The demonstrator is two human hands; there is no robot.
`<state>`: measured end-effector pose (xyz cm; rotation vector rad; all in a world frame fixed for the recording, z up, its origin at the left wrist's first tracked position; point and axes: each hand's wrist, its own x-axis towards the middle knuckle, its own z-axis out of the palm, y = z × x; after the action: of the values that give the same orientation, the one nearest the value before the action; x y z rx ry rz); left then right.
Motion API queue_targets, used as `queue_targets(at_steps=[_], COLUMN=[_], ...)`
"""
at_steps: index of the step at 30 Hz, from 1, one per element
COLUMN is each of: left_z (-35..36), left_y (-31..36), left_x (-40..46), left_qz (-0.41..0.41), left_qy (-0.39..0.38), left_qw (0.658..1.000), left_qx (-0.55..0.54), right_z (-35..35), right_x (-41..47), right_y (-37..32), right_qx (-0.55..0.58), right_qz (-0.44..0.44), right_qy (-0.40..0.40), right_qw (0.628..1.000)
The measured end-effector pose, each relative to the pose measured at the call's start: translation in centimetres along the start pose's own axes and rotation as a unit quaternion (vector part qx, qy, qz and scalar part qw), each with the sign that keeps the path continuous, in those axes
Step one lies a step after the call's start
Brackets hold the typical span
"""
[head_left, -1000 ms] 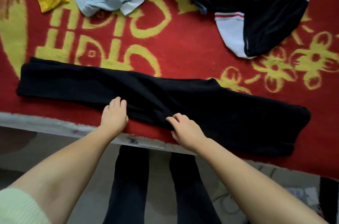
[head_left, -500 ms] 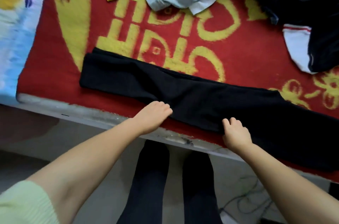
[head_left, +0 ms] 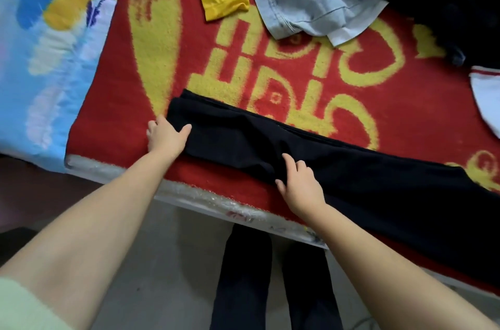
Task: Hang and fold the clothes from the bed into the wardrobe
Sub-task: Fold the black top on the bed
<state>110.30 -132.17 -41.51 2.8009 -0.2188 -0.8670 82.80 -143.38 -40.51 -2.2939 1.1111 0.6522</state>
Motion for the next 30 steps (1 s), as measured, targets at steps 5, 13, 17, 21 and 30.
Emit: queue_targets(at_steps=[5, 13, 17, 21, 30], left_z=[-1.9, -2.8, -1.5, -1.8, -2.5], left_y=[1.3, -3.2, -2.4, -2.0, -2.8], left_x=[1.2, 3.8, 5.1, 5.9, 7.4], left_qz=[0.122, 0.150, 0.153, 0.167, 0.104], left_qy=[-0.050, 0.065, 0.085, 0.051, -0.052], left_qw=[0.952, 0.986, 0.984, 0.979, 0.985], left_qx=[-0.275, 0.027, 0.006, -0.108, -0.131], right_z=[-0.1, 0.8, 1.8, 2.6, 2.5], right_x=[0.6, 0.6, 1.1, 1.4, 2.5], right_y=[0.4, 0.9, 1.0, -2.5, -8.8], right_qx=[0.001, -0.081, -0.073, -0.105, 0.031], right_qz=[0.012, 0.036, 0.042, -0.053, -0.297], right_qy=[-0.013, -0.002, -0.038, -0.010, -0.015], right_qw=[1.000, 0.996, 0.996, 0.993, 0.954])
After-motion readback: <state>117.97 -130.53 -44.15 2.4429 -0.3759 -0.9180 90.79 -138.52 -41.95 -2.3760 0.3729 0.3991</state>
